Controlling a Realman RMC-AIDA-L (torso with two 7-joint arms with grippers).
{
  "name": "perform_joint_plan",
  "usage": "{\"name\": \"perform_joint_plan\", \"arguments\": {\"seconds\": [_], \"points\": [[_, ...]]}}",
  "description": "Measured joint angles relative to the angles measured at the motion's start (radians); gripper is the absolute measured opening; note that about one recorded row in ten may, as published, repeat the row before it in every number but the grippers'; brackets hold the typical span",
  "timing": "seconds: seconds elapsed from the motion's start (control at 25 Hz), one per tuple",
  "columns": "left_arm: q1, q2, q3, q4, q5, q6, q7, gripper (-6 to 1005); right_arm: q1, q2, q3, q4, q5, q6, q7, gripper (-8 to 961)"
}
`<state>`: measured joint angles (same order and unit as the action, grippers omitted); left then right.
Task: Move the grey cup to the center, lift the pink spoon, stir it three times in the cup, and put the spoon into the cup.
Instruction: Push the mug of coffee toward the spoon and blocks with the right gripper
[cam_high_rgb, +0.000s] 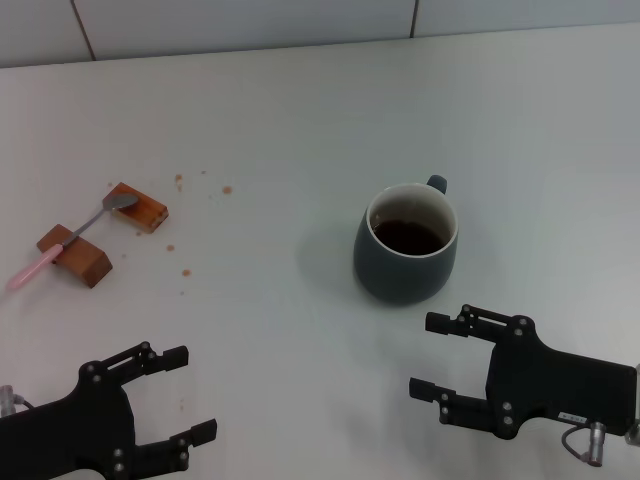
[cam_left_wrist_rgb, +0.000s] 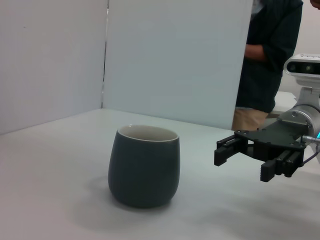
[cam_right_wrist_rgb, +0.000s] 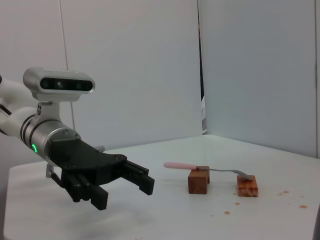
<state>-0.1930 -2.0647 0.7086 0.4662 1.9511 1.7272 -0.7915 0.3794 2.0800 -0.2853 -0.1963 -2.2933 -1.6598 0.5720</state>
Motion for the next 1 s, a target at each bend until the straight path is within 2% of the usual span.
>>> {"name": "perform_joint_plan", "arguments": {"seconds": [0.48,1.0], "points": [[-0.001,0.0,0.0,0.002,-0.001,0.0,0.0,832,0.001,0.0,-0.001,0.0,0.0,0.0,0.001,734],[-0.002,0.0,0.0,0.003,-0.003,0.0,0.0,831,0.0,-0.001,-0.01,-0.002,-0.003,-0.002,-0.002,600]]}}
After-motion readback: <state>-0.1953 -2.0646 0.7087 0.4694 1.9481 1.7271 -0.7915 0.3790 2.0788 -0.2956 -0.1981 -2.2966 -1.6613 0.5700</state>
